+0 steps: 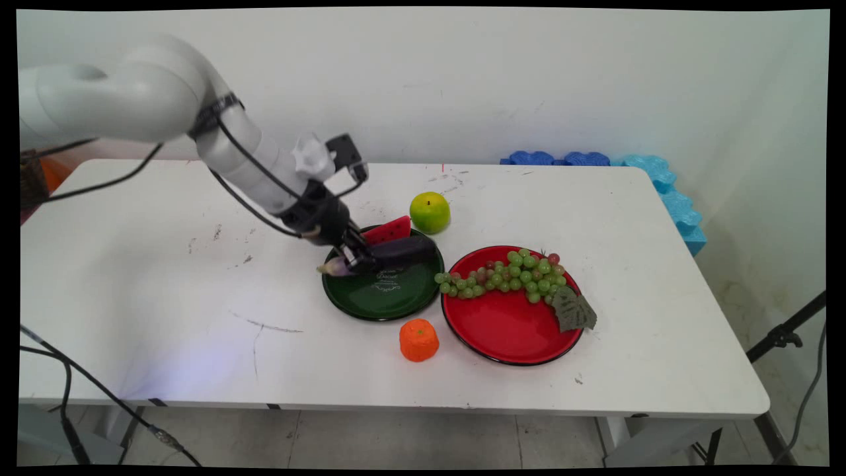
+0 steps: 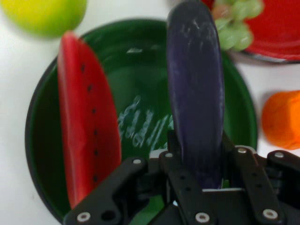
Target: Place the picked object on the table
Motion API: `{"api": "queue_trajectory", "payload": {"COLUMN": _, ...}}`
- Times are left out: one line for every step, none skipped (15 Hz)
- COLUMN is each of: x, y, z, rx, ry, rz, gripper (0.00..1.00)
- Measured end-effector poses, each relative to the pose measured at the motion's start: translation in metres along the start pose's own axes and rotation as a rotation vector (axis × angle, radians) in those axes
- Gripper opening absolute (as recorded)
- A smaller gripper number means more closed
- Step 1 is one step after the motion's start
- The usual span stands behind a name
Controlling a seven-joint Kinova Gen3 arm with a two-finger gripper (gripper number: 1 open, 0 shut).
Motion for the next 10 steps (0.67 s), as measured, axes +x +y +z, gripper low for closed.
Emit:
{"api": "queue_trajectory", "payload": {"x": 0.006, "y": 0.003, "z": -0.010, "rx": -0.016, "ry": 0.014, "rz": 0.029, "gripper": 0.00}}
{"api": "queue_trajectory", "payload": {"x": 0.010, "y": 0.006, "z": -0.019, "rx": -0.032, "ry": 0.024, "rz": 0.058, "gripper": 0.00}}
{"api": "queue_trajectory", "payload": {"x": 0.013, "y": 0.010, "z": -0.028, "rx": -0.054, "ry": 0.033, "rz": 0.091, "gripper": 0.00}}
{"api": "queue_trajectory", "payload": {"x": 0.015, "y": 0.014, "z": -0.034, "rx": -0.070, "ry": 0.039, "rz": 0.115, "gripper": 0.00}}
{"api": "queue_trajectory", "payload": {"x": 0.015, "y": 0.019, "z": -0.039, "rx": -0.088, "ry": 0.043, "rz": 0.147, "gripper": 0.00}}
{"api": "queue_trajectory", "payload": {"x": 0.014, "y": 0.024, "z": -0.045, "rx": -0.110, "ry": 0.046, "rz": 0.183, "gripper": 0.00}}
{"api": "queue_trajectory", "payload": {"x": 0.012, "y": 0.029, "z": -0.048, "rx": -0.130, "ry": 0.045, "rz": 0.217, "gripper": 0.00}}
{"api": "queue_trajectory", "payload": {"x": 0.009, "y": 0.033, "z": -0.050, "rx": -0.146, "ry": 0.043, "rz": 0.244, "gripper": 0.00}}
{"api": "queue_trajectory", "payload": {"x": 0.004, "y": 0.039, "z": -0.050, "rx": -0.161, "ry": 0.038, "rz": 0.277, "gripper": 0.00}}
{"api": "queue_trajectory", "payload": {"x": -0.001, "y": 0.044, "z": -0.048, "rx": -0.175, "ry": 0.031, "rz": 0.309, "gripper": 0.00}}
